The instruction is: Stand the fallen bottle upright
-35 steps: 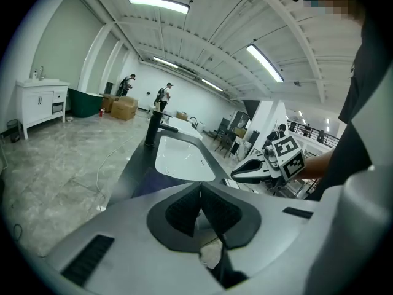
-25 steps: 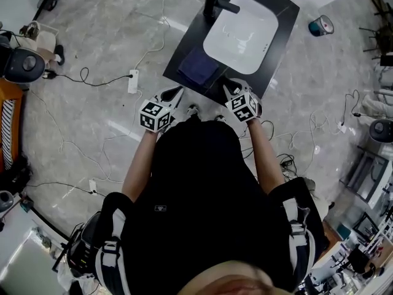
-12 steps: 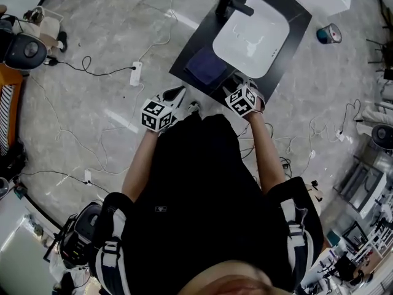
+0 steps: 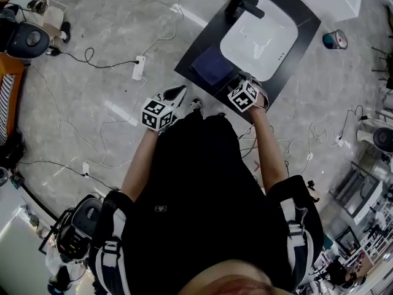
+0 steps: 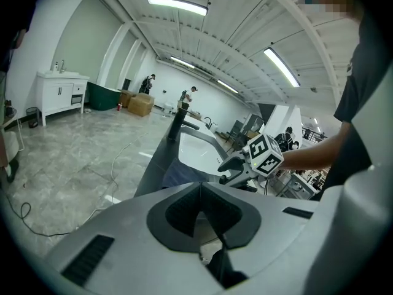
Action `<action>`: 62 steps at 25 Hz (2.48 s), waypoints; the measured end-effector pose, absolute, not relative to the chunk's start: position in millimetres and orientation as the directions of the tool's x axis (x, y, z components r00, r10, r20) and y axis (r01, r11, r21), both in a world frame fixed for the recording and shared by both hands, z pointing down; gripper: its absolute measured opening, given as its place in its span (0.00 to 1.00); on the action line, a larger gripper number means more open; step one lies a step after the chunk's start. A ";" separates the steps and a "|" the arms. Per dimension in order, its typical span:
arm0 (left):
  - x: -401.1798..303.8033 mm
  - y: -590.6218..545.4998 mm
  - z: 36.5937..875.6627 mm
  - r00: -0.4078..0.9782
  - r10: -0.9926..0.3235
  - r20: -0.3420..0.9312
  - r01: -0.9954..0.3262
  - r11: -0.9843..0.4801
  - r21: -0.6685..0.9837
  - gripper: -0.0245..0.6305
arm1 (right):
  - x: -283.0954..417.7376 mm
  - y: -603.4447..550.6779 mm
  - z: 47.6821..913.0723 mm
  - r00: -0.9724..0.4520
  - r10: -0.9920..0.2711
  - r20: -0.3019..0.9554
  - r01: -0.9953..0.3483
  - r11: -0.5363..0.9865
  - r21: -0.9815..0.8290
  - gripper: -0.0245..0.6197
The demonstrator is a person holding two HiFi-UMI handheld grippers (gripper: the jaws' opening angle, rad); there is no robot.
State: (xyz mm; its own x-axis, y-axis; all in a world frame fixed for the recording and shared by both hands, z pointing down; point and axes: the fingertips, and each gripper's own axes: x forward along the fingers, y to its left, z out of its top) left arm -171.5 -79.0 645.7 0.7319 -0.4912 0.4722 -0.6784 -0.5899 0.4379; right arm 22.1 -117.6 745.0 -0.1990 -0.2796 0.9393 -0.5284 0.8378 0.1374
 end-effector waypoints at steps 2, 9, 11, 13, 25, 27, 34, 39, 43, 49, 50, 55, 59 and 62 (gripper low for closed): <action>-171.7 -80.9 646.6 0.732 -0.490 0.473 -0.678 -0.587 0.442 0.06 | 23.4 -118.5 749.8 -0.183 -0.256 0.949 -0.519 0.845 0.128 0.54; -167.6 -86.9 644.1 0.733 -0.491 0.470 -0.677 -0.587 0.444 0.06 | 28.6 -112.3 764.0 -0.158 -0.159 0.975 -0.515 0.855 0.056 0.54; -167.3 -87.8 643.4 0.733 -0.491 0.471 -0.678 -0.586 0.444 0.06 | 29.7 -110.0 767.9 -0.152 -0.142 0.978 -0.514 0.857 0.045 0.54; -167.8 -89.4 643.1 0.731 -0.493 0.472 -0.680 -0.584 0.442 0.06 | 30.8 -109.0 771.5 -0.147 -0.127 0.981 -0.514 0.857 0.034 0.53; -165.4 -87.1 639.3 0.722 -0.501 0.477 -0.690 -0.575 0.440 0.06 | 29.8 -109.2 756.6 -0.204 -0.156 0.966 -0.532 0.847 0.025 0.51; -161.6 -86.0 636.8 0.724 -0.500 0.476 -0.688 -0.579 0.438 0.06 | 29.8 -109.0 747.4 -0.231 -0.182 0.956 -0.537 0.843 0.031 0.51; -137.8 -81.1 628.6 0.742 -0.487 0.460 -0.666 -0.610 0.428 0.06 | 34.6 -101.7 726.3 -0.295 -0.268 0.917 -0.525 0.847 0.078 0.51; -125.0 -74.0 619.7 0.747 -0.486 0.454 -0.660 -0.628 0.413 0.06 | 44.6 -94.3 707.0 -0.323 -0.325 0.889 -0.542 0.834 0.108 0.51; -112.8 -65.4 614.1 0.747 -0.488 0.453 -0.659 -0.633 0.406 0.06 | 55.2 -84.0 692.1 -0.351 -0.363 0.863 -0.548 0.827 0.125 0.51; -92.6 -52.1 609.9 0.745 -0.489 0.453 -0.660 -0.638 0.397 0.06 | 70.2 -67.3 677.8 -0.388 -0.404 0.828 -0.552 0.822 0.143 0.51; -88.5 -50.5 609.3 0.745 -0.489 0.453 -0.660 -0.639 0.396 0.06 | 72.9 -65.5 676.2 -0.394 -0.408 0.824 -0.552 0.821 0.143 0.51; -68.0 -42.9 604.4 0.746 -0.493 0.448 -0.659 -0.643 0.391 0.06 | 83.2 -56.9 670.5 -0.416 -0.419 0.807 -0.545 0.825 0.148 0.51; -55.5 -33.7 601.3 0.743 -0.497 0.448 -0.663 -0.640 0.388 0.06 | 91.8 -48.5 666.6 -0.424 -0.431 0.796 -0.545 0.824 0.155 0.51; -50.0 -27.2 599.8 0.737 -0.503 0.452 -0.670 -0.634 0.386 0.06 | 97.3 -42.3 664.7 -0.430 -0.436 0.790 -0.547 0.823 0.157 0.51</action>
State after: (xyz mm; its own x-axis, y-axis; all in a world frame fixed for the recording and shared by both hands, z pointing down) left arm -50.0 -27.2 599.8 0.7367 -0.5025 0.4524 -0.6698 -0.6343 0.3861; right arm 97.3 -42.3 664.7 -0.4305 -0.4365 0.7900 -0.5466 0.8226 0.1566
